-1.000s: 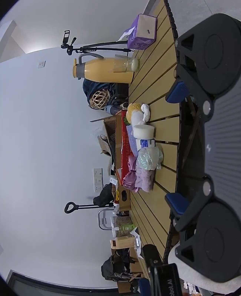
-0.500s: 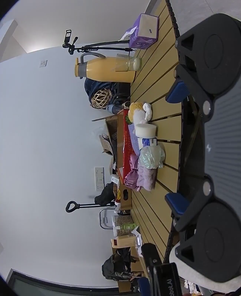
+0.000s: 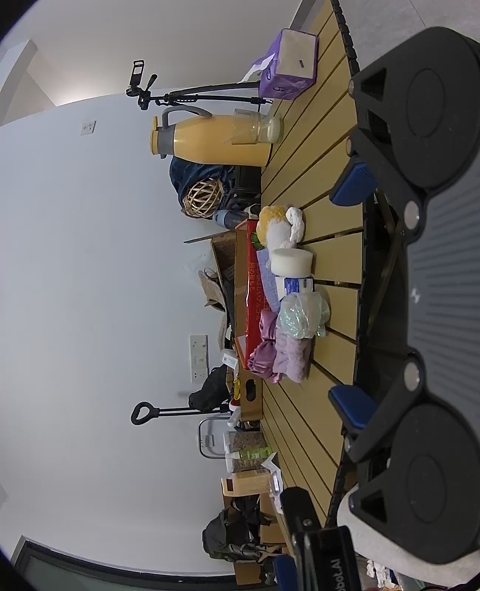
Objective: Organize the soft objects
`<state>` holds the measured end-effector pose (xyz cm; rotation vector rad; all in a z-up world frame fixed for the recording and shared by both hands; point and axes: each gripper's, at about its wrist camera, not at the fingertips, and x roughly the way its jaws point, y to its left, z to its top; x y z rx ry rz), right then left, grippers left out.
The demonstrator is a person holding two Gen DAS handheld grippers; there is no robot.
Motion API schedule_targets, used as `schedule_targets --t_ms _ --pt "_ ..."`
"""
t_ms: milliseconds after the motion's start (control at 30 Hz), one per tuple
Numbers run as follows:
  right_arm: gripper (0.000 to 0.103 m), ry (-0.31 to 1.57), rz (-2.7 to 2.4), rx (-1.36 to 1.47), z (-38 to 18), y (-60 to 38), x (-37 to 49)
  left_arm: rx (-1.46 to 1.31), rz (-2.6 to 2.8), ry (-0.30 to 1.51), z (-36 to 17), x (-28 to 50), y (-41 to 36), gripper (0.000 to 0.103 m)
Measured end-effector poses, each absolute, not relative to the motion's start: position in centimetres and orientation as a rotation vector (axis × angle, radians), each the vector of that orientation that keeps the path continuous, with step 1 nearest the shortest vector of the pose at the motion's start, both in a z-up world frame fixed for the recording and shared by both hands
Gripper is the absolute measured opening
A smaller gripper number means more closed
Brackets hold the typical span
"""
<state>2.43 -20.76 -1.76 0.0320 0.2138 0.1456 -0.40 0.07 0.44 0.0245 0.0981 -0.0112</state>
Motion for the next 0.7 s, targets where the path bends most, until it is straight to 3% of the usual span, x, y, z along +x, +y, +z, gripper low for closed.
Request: schedule_targets --t_ms 700 --pt "0.103 0.197 0.138 0.020 -1.74 -20.72 2.27 0.023 -0.012 0.097 0.38 -0.24 0.15 0.103"
